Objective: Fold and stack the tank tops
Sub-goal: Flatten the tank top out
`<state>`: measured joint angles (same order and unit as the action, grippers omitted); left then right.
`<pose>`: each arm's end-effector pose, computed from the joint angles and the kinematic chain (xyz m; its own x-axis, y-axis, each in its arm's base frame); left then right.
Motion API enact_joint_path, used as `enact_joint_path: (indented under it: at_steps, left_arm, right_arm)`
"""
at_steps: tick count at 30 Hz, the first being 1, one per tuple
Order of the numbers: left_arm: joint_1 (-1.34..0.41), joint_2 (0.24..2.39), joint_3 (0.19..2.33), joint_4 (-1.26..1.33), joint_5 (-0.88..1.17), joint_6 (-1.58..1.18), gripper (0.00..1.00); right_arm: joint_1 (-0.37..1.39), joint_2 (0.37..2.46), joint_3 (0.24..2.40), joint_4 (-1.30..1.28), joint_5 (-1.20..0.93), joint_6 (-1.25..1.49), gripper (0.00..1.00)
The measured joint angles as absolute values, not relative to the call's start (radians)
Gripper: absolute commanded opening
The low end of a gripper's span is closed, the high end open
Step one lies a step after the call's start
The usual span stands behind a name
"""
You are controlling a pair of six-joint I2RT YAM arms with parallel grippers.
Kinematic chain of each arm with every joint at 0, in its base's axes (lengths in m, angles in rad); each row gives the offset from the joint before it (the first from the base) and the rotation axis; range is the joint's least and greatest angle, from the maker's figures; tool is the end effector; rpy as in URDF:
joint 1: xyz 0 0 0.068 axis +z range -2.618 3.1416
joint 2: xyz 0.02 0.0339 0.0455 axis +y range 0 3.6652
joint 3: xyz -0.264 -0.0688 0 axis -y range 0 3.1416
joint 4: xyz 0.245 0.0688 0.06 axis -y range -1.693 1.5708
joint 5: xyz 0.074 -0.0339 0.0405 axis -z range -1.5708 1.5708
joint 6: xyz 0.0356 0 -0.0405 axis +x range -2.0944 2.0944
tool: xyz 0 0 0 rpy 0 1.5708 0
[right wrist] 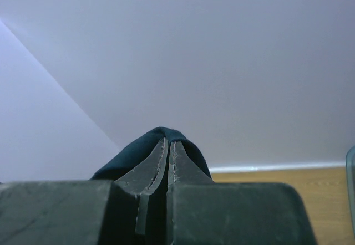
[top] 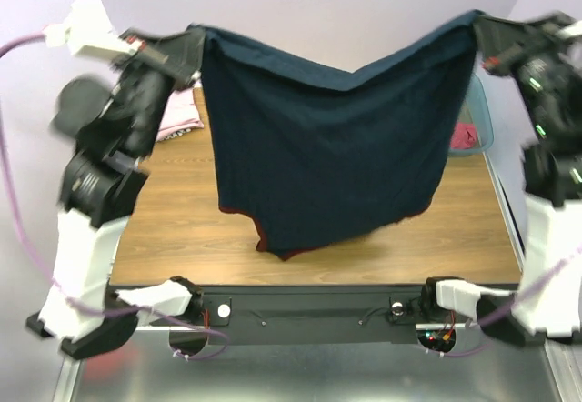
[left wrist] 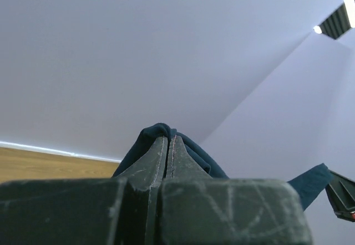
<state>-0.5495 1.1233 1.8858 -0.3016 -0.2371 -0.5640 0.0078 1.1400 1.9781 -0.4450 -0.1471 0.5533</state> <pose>0.1227 -0.0653 0.6124 0.1451 -0.6982 -0.7011 0.4802 0.6692 -0.5671 0.1299 0.0062 0.6175 0.2507 0.5218 -0.8154 -0.3230 0.8391 0.4376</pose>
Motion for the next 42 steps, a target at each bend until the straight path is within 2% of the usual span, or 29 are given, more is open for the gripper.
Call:
enact_joint_path:
  at_steps: [4,8,14,17,20,27,30,35,39,42]
  left_arm:
    - [-0.439,1.268,1.939,-0.246,-0.153,-0.575,0.00]
    - [-0.280,1.505,2.069,-0.201,0.030,-0.617,0.00]
    - [-0.146,2.017,2.480,-0.086,0.301,-0.733,0.00]
    - [-0.103,2.131,2.509,0.005,0.394,-0.823,0.00]
    - [-0.046,2.164,2.497,0.096,0.447,-0.890,0.00]
    - [0.079,2.088,2.471,0.378,0.518,-0.972,0.00]
    - [0.107,1.942,2.281,0.488,0.546,-0.991,0.00]
    - [0.093,1.650,1.812,0.653,0.583,-1.011,0.00]
    - [0.065,1.447,1.273,0.741,0.579,-1.045,0.00]
    - [0.055,1.346,0.902,0.691,0.536,-1.061,0.00]
  right_arm:
    - [0.008,1.310,1.954,-0.378,-0.207,0.582,0.00]
    - [0.007,1.569,1.986,-0.289,-0.273,0.616,0.00]
    - [0.008,1.990,2.337,-0.242,-0.334,0.674,0.00]
    - [0.008,2.137,2.537,-0.199,-0.340,0.697,0.00]
    - [0.008,2.132,2.524,-0.112,-0.337,0.704,0.00]
    - [0.008,1.734,1.982,0.262,-0.279,0.678,0.00]
    - [0.008,1.589,1.821,0.379,-0.265,0.663,0.00]
    - [0.007,1.412,1.517,0.482,-0.253,0.660,0.00]
    - [0.007,1.311,1.179,0.437,-0.249,0.679,0.00]
    - [0.008,1.259,0.936,0.348,-0.266,0.704,0.00]
